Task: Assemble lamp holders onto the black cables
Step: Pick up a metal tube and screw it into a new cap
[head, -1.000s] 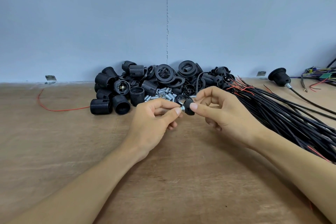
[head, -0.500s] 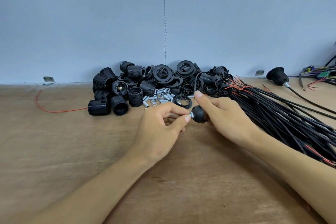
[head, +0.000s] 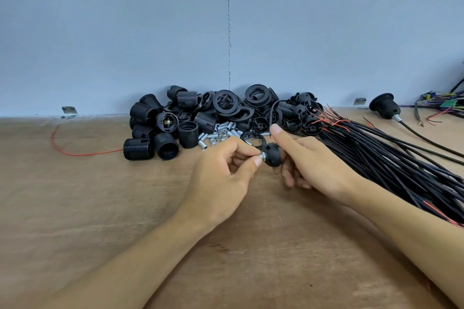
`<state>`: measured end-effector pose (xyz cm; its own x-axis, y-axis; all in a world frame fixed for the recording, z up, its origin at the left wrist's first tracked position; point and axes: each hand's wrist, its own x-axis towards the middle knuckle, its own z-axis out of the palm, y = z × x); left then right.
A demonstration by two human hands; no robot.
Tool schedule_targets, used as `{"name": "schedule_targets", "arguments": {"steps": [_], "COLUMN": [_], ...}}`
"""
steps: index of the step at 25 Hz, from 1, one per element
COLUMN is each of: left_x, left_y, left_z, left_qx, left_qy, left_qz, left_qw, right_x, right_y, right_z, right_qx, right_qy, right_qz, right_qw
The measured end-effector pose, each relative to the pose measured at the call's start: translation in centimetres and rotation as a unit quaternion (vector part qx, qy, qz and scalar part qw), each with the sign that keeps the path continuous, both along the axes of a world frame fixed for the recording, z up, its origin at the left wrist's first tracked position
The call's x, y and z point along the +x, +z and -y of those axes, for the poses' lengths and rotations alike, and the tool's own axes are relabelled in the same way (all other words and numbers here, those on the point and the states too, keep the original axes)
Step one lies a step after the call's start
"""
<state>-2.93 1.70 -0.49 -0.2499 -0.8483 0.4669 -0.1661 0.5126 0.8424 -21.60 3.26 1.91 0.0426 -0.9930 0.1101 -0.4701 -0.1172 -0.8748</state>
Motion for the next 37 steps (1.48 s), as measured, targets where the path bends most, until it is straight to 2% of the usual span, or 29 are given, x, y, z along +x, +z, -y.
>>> {"name": "schedule_targets", "arguments": {"steps": [4,7,11,16,20,23,27,31,33,35,37], "left_x": [0.2,0.4,0.2,0.2,0.4,0.3,0.3,0.6,0.6,0.4,0.2], "left_y": [0.0,0.0,0.2,0.7,0.5,-0.1,-0.2,0.2,0.3,0.1,-0.1], "left_z": [0.3,0.7,0.4,-0.4,-0.4,-0.2,0.5,0.7,0.4,0.1,-0.1], "left_qx": [0.052,0.089,0.025,-0.086,-0.144,-0.096,-0.005,0.045,0.024,-0.057,-0.113], "left_qy": [0.01,-0.002,0.012,0.026,0.026,0.028,0.051,0.047,0.026,0.02,0.023], "left_qz": [-0.022,-0.039,-0.001,0.037,0.08,0.08,0.033,0.002,0.054,0.155,0.199], "left_qw": [0.998,0.995,1.0,0.995,0.986,0.992,0.998,0.998,0.998,0.986,0.973], "right_x": [0.0,0.1,0.1,0.1,0.1,-0.3,-0.3,0.1,0.1,0.1,0.3], "right_y": [-0.3,-0.2,0.1,0.4,0.1,-0.2,-0.5,-1.0,-1.0,-1.0,-1.0], "right_z": [-0.2,-0.2,-0.2,0.0,0.1,0.1,0.2,0.2,0.1,0.1,0.0], "right_qx": [-0.069,-0.062,-0.008,0.045,0.033,-0.008,-0.031,-0.067,-0.094,-0.119,-0.136], "right_qy": [0.029,0.05,0.061,0.06,0.037,0.024,0.054,0.039,0.031,0.033,0.051], "right_qz": [-0.003,0.008,-0.024,0.035,0.031,0.039,-0.001,-0.043,-0.064,-0.109,-0.156], "right_qw": [0.997,0.997,0.998,0.997,0.998,0.999,0.998,0.996,0.993,0.986,0.977]}}
